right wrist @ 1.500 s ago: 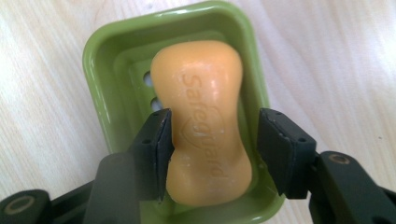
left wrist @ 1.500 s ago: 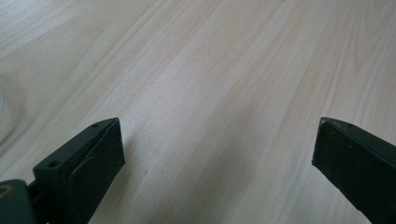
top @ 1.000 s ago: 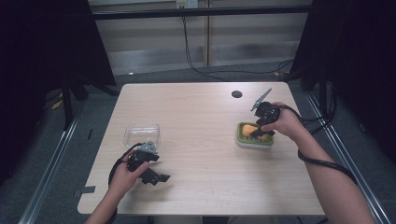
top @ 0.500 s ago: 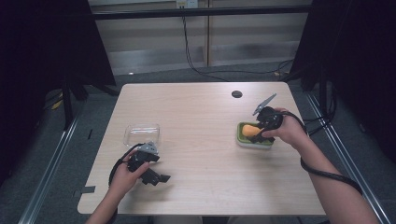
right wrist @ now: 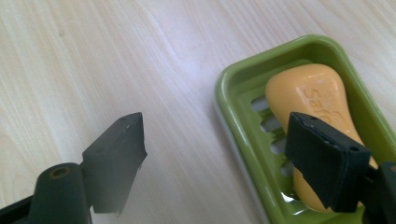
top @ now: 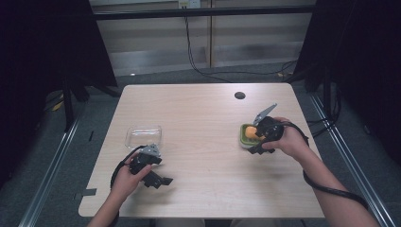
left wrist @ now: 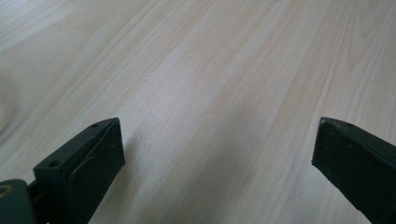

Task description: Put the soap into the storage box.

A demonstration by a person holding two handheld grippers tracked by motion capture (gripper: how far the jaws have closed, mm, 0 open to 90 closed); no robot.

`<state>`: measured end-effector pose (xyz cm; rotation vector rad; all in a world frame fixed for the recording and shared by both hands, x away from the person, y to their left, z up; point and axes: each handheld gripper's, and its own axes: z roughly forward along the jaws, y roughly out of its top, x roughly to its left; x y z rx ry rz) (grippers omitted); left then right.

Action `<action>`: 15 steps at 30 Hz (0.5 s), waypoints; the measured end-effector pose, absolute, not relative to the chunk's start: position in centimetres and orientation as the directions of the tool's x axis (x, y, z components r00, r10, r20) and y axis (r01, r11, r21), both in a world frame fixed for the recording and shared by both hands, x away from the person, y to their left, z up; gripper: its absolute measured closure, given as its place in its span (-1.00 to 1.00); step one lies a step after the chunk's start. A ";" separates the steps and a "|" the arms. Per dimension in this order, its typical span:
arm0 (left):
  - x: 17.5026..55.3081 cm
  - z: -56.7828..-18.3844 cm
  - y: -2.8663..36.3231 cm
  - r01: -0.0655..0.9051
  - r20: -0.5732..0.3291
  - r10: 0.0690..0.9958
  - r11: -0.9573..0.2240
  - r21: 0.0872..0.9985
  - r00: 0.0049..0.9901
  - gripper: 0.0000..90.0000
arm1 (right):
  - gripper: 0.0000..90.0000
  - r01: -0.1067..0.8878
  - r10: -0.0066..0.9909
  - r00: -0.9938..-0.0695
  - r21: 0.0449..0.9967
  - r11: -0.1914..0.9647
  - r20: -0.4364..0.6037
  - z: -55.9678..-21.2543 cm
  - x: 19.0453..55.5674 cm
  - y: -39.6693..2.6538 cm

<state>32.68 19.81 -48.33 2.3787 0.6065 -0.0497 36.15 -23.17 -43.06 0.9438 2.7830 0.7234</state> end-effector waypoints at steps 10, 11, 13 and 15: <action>32.6 -48.3 19.8 0.431 -0.182 0.410 -0.674 0.600 0.894 -0.96 | -0.57 0.515 0.581 -0.813 0.488 0.704 0.020 -43.2 35.0 -22.5; 32.6 -48.3 19.8 0.430 -0.180 0.410 -0.675 0.599 0.894 -0.96 | -0.57 0.517 0.581 -0.814 0.490 0.702 0.025 -43.3 34.9 -22.4; 32.6 -48.3 19.8 0.431 -0.182 0.411 -0.673 0.600 0.894 -0.96 | -0.57 0.513 0.576 -0.817 0.489 0.706 0.025 -43.5 34.6 -22.2; 32.6 -48.3 19.7 0.431 -0.183 0.409 -0.673 0.601 0.894 -0.96 | -0.57 0.512 0.575 -0.817 0.489 0.706 0.025 -43.7 34.3 -22.0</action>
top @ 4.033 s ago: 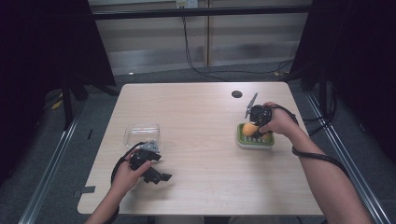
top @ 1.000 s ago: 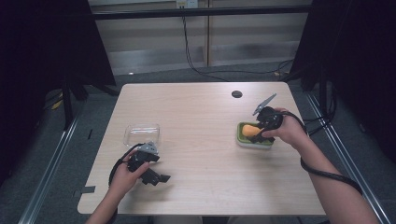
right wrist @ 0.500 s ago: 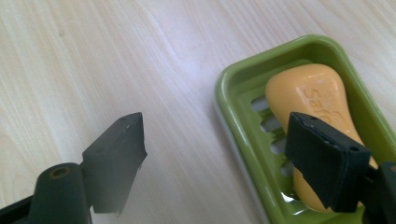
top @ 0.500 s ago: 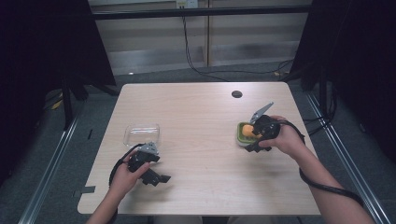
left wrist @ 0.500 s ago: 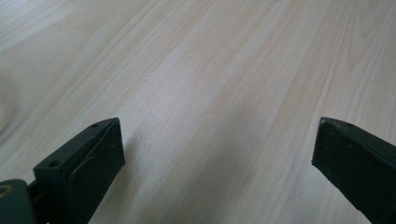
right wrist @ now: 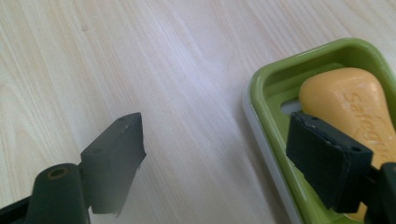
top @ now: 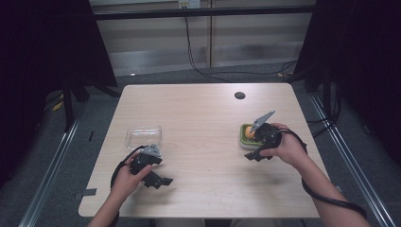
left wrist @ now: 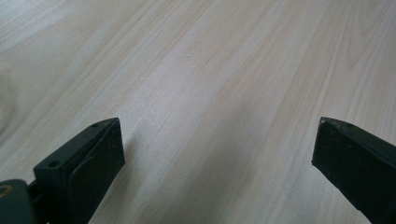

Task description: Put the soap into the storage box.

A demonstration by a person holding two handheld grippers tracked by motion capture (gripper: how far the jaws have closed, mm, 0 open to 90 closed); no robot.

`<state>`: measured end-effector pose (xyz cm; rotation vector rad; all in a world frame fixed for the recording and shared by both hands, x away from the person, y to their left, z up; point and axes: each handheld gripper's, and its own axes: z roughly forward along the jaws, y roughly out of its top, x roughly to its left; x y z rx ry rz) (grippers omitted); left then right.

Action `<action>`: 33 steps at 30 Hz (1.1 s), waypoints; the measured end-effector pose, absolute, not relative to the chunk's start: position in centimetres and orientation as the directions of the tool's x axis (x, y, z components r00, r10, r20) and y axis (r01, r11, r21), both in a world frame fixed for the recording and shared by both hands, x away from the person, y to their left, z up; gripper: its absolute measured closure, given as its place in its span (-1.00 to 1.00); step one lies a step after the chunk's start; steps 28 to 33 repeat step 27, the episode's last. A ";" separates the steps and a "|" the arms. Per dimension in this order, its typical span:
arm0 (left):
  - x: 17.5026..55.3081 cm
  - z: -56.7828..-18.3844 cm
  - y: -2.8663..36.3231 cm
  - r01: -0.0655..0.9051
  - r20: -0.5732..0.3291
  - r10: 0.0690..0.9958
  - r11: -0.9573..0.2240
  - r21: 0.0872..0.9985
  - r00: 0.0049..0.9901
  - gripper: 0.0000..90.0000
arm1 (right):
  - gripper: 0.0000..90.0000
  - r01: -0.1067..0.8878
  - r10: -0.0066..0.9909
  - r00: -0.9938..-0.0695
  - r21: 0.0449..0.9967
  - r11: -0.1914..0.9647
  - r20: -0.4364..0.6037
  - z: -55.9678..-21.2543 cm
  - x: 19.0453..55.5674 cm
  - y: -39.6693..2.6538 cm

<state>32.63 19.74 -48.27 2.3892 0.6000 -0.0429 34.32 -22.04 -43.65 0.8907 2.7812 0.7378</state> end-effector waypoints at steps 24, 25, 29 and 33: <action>32.6 -48.3 19.7 0.433 -0.188 0.408 -0.671 0.602 0.894 -0.96 | -0.56 0.484 0.552 -0.833 0.537 0.691 0.040 -46.2 31.2 -21.3; 32.6 -48.4 19.6 0.439 -0.193 0.413 -0.664 0.605 0.890 -0.96 | -0.56 0.490 0.557 -0.829 0.541 0.684 0.047 -46.2 31.1 -21.3; 32.6 -48.4 19.6 0.439 -0.194 0.412 -0.665 0.604 0.890 -0.96 | -0.56 0.492 0.560 -0.827 0.552 0.673 0.055 -46.5 31.0 -21.4; 32.6 -48.4 19.6 0.439 -0.194 0.412 -0.665 0.604 0.890 -0.96 | -0.56 0.492 0.560 -0.827 0.552 0.673 0.055 -46.5 31.0 -21.4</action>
